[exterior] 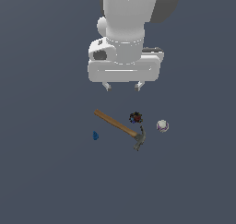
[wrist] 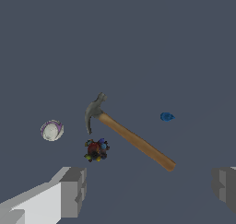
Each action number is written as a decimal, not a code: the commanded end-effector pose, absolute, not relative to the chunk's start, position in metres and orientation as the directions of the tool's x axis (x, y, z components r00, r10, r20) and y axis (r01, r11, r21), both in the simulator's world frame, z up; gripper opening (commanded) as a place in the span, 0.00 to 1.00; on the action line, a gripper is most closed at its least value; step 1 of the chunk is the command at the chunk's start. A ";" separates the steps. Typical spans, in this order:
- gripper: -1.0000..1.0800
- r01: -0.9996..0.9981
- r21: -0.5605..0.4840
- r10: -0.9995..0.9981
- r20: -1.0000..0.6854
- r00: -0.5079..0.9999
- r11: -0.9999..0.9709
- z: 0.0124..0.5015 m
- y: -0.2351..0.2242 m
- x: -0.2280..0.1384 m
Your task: Pick up a designated object from a clutter of objects.
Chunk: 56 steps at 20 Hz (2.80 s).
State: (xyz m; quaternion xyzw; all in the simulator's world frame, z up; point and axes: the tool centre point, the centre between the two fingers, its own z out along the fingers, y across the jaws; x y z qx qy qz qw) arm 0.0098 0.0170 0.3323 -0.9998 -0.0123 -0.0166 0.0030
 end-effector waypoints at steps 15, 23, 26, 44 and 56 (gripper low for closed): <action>0.96 0.055 -0.017 0.053 0.076 0.996 -0.998 0.348 0.018 0.016; 0.96 0.090 -0.013 0.089 0.073 0.993 -0.996 0.334 0.010 0.021; 0.96 0.117 -0.011 0.116 0.070 0.991 -0.993 0.322 0.004 0.025; 0.96 0.406 0.005 0.406 0.031 0.913 -0.914 0.194 -0.066 0.046; 0.96 0.567 0.002 0.567 0.006 0.824 -0.824 0.114 -0.108 0.039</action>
